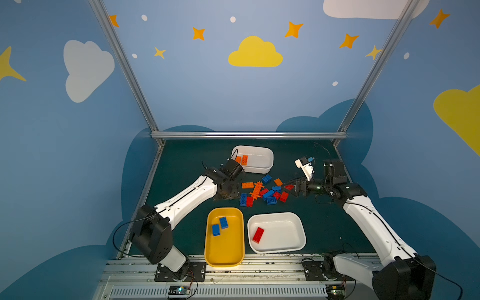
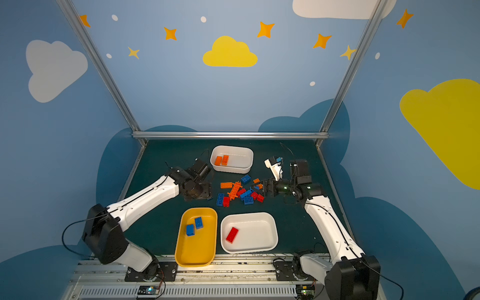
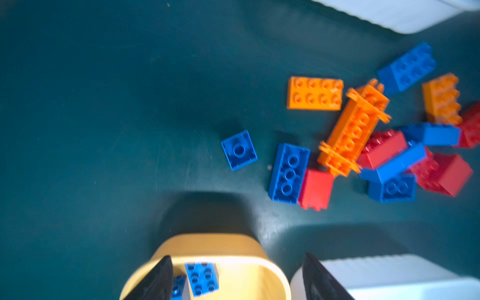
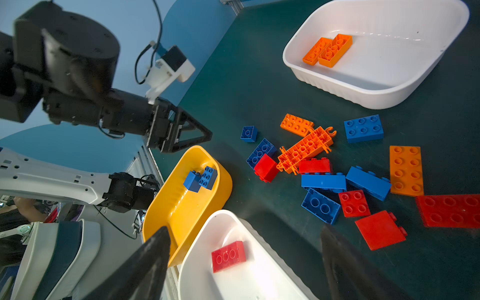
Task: Sort the legos into containers by color
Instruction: 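Move the left gripper to a small blue brick and grasp it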
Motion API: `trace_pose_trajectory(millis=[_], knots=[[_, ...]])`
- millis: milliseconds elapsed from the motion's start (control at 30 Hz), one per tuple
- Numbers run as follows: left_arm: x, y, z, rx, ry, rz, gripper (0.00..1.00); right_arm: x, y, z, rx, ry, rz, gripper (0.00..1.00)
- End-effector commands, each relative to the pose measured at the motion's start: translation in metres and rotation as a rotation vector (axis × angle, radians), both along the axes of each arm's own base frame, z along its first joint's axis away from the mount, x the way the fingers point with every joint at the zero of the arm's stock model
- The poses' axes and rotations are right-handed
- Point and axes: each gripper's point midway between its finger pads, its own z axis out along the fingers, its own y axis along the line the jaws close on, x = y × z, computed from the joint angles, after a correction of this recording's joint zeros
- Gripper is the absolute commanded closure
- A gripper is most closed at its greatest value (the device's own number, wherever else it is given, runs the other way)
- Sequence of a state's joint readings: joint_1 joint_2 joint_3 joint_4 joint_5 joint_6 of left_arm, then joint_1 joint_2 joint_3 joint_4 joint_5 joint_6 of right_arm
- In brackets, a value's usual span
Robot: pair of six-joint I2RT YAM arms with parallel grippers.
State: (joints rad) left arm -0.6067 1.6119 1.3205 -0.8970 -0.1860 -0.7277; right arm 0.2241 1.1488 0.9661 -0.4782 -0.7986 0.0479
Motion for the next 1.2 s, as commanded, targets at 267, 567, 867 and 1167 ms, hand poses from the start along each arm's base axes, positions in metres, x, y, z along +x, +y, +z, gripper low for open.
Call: trace_pose_trajectory(millis=[267, 567, 867, 1167], knots=[[0.041, -0.011, -0.067, 0.013, 0.108, 0.143, 0.24, 0.013, 0.004, 0.012, 0.017, -0.051, 0.018, 0.11], [0.054, -0.004, -0.096, 0.104, 0.128, 0.199, 0.36, 0.012, 0.005, 0.008, 0.02, -0.04, 0.024, 0.11], [0.05, -0.005, -0.115, 0.103, 0.158, 0.179, 0.65, 0.0, 0.007, 0.008, 0.057, -0.008, 0.031, 0.11], [0.034, -0.013, -0.082, 0.066, 0.148, 0.083, 0.74, -0.032, 0.008, 0.011, 0.107, 0.058, 0.047, 0.11]])
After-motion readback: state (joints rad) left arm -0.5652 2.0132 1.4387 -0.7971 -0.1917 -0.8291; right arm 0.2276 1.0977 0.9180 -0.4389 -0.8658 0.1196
